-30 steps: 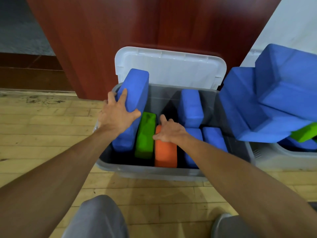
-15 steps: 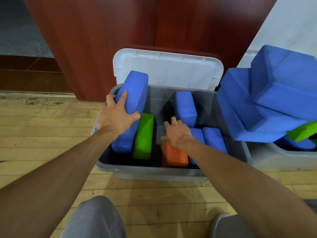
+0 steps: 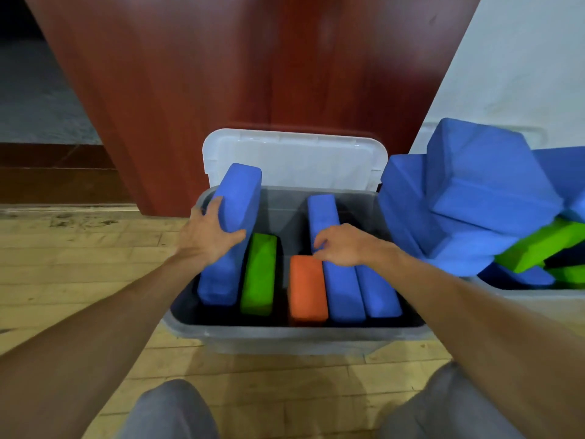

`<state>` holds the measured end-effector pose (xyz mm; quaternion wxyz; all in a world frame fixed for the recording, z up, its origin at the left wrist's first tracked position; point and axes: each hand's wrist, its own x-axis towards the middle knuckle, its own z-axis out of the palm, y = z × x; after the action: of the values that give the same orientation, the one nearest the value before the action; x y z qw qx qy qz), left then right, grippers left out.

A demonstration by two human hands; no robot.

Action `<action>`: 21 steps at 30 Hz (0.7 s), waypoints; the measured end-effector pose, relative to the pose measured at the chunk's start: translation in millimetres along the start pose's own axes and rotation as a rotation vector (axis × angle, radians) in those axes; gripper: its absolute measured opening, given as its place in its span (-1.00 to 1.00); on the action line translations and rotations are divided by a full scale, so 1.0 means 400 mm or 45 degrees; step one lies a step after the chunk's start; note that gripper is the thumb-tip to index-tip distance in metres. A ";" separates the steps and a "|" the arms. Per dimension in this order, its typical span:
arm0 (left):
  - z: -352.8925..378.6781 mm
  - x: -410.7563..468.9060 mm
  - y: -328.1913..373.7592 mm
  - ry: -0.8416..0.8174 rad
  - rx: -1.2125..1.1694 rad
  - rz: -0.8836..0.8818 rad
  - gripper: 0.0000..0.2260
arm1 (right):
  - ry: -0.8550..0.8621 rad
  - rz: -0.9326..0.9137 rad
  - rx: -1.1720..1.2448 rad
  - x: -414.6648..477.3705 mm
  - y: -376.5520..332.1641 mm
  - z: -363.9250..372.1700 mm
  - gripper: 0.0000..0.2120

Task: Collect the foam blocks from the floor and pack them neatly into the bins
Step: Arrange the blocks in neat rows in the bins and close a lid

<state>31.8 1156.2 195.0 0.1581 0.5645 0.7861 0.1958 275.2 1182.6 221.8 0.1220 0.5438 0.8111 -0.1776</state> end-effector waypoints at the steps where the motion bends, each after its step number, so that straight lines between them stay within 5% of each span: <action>1: -0.008 -0.001 0.014 0.064 -0.050 -0.020 -0.25 | 0.039 0.022 0.057 -0.001 0.014 -0.006 -0.68; 12: -0.026 0.042 0.235 -0.018 0.085 0.090 -0.62 | 0.228 -0.039 0.581 0.074 0.029 0.012 -0.48; 18: 0.028 0.034 0.253 -0.159 -0.130 0.047 -0.47 | 0.013 -0.001 0.564 0.081 0.012 0.016 -0.58; 21: 0.048 0.004 0.256 -0.322 -0.251 0.182 -0.24 | 0.016 0.125 0.809 0.079 0.019 0.023 -0.75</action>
<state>125.0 1189.7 228.0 0.2960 0.6209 0.6948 0.2100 270.2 1207.7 199.9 -0.0506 0.5943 0.6885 -0.4125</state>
